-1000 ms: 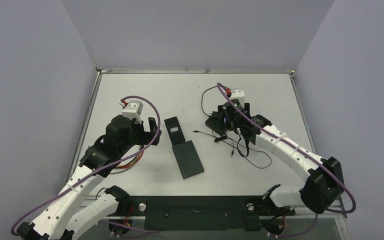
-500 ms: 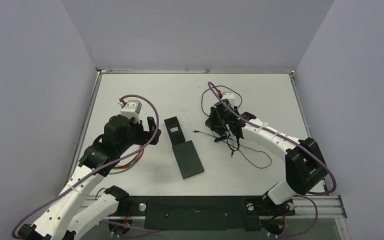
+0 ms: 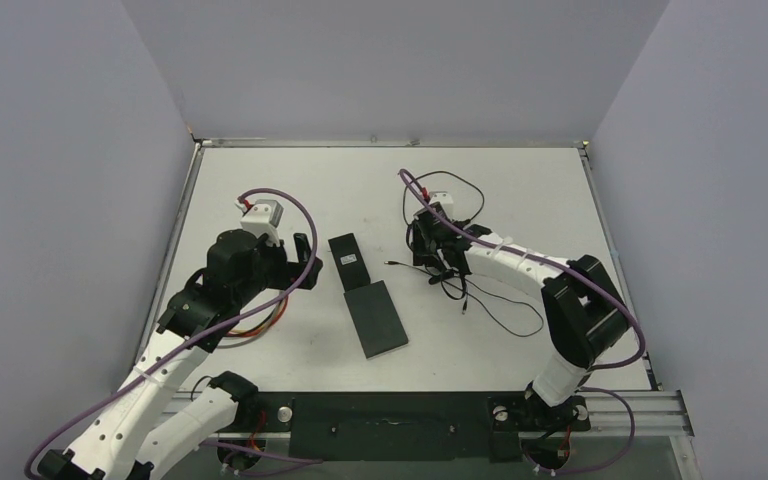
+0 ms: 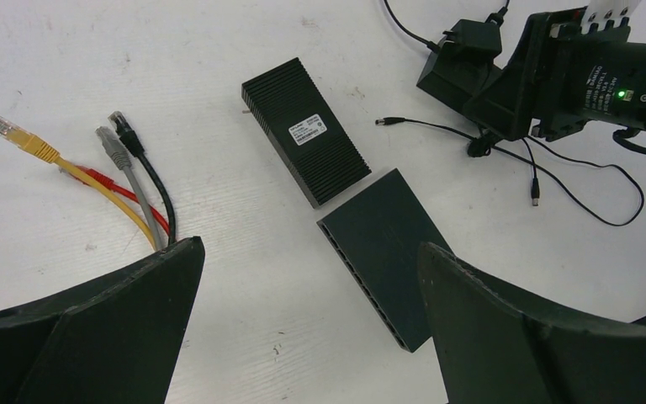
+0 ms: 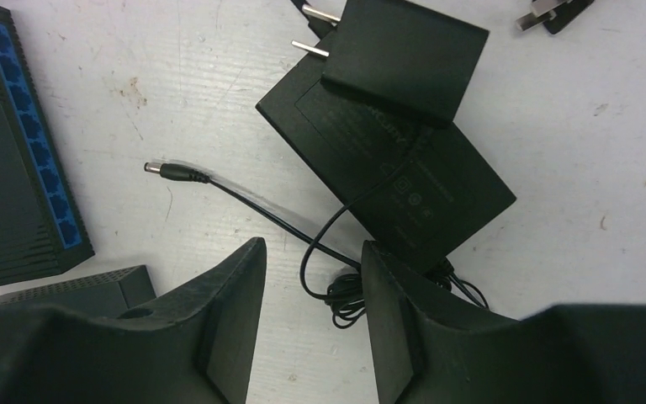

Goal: Insert the plug into the switch port
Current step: Pick up the power from the center of the board.

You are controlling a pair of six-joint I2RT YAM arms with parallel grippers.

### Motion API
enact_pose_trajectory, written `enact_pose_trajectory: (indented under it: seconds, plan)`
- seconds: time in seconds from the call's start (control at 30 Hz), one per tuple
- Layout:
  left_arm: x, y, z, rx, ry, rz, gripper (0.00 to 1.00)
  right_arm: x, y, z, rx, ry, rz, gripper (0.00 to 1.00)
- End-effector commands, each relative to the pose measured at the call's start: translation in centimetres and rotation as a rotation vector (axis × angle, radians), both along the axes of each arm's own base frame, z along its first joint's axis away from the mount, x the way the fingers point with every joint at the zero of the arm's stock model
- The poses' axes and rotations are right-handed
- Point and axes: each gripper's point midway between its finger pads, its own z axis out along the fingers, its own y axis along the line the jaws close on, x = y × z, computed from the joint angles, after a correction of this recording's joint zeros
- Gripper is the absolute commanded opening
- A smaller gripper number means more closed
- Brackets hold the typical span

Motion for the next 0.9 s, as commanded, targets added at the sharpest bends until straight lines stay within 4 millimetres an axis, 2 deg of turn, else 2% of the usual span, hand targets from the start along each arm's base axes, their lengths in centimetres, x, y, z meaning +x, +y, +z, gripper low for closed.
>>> enact_pose_trajectory:
  seconds: [0.0, 0.17, 0.23, 0.33, 0.43, 0.47, 0.53, 0.67, 0.87]
  plan:
    - [0.5, -0.4, 1.3, -0.040, -0.035, -0.003, 0.99, 1.3, 2.0, 0.7, 0.056, -0.035, 0.005, 0.41]
    - [0.5, -0.4, 1.3, -0.041, -0.034, -0.003, 0.99, 1.3, 2.4, 0.0, 0.056, -0.020, 0.012, 0.36]
    - [0.6, -0.4, 1.2, -0.041, -0.032, -0.003, 0.99, 1.3, 2.4, -0.3, 0.052, -0.014, 0.014, 0.32]
    - [0.6, -0.4, 1.1, -0.041, -0.029, -0.002, 0.99, 1.4, 2.4, -0.5, 0.047, -0.012, 0.011, 0.18]
    - [0.7, -0.4, 1.0, -0.043, -0.025, -0.003, 0.99, 1.6, 2.6, -0.4, 0.044, -0.014, 0.014, 0.08]
    - [0.7, -0.4, 1.0, -0.045, -0.023, -0.005, 0.99, 1.6, 2.5, -0.5, 0.042, -0.013, 0.014, 0.01]
    - [0.7, -0.6, 1.0, -0.047, -0.020, -0.009, 0.99, 1.8, 2.5, -0.1, 0.043, -0.023, 0.010, 0.00]
    - [0.7, -0.8, 0.8, -0.050, -0.010, -0.018, 0.99, 2.4, 2.4, 1.9, 0.056, -0.077, -0.002, 0.00]
    - [0.0, -2.5, 1.5, -0.108, -0.012, -0.106, 0.99, 2.9, 1.6, 7.7, 0.091, -0.217, -0.010, 0.00]
